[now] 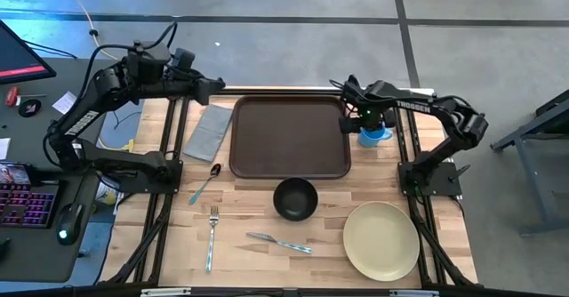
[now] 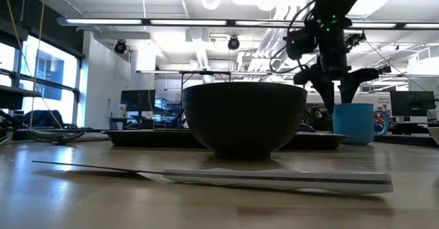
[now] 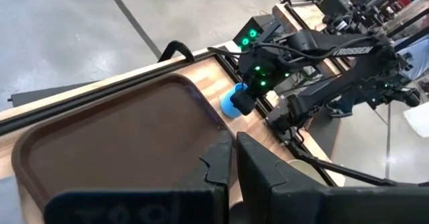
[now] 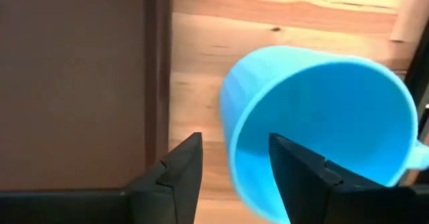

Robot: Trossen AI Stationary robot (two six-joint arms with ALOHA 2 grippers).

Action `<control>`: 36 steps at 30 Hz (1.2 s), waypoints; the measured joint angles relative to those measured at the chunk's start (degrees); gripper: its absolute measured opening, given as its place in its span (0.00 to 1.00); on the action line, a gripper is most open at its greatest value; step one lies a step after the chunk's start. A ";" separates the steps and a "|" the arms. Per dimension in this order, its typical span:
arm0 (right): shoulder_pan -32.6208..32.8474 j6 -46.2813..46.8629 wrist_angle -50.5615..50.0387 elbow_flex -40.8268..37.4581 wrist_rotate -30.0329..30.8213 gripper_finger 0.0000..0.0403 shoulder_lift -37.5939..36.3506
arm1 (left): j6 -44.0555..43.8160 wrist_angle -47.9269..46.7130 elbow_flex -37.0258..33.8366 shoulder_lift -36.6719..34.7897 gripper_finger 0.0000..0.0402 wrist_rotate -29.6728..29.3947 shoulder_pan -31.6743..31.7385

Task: Set up tray
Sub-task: Put the blue cup on the brown tray

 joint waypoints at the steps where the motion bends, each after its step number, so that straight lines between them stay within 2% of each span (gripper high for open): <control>1: -0.44 -0.74 0.52 -0.40 -0.17 0.37 0.00 | -0.18 0.64 0.00 0.20 0.14 0.00 0.00; 5: -1.45 -4.09 0.74 -0.88 0.75 0.27 0.00 | -1.32 1.68 0.00 0.83 0.14 0.33 0.00; 11: -1.98 -8.90 -0.53 0.29 -0.07 0.03 0.00 | -1.67 1.70 0.00 0.94 0.14 0.35 0.00; 17: -1.85 -12.77 -0.27 7.85 -0.02 0.01 0.00 | -1.67 1.70 0.00 0.95 0.14 0.26 0.00; 23: -0.73 -15.31 4.86 18.45 0.18 0.01 2.36 | -1.67 1.70 0.00 0.97 0.14 -2.02 0.00; 30: 0.84 -19.50 3.59 32.22 -1.77 0.01 15.38 | -1.71 1.72 0.00 0.97 0.14 -2.80 0.00; 36: 2.23 -22.78 -5.83 42.81 2.46 0.00 27.13 | -2.52 1.70 0.00 0.95 0.14 -0.95 0.00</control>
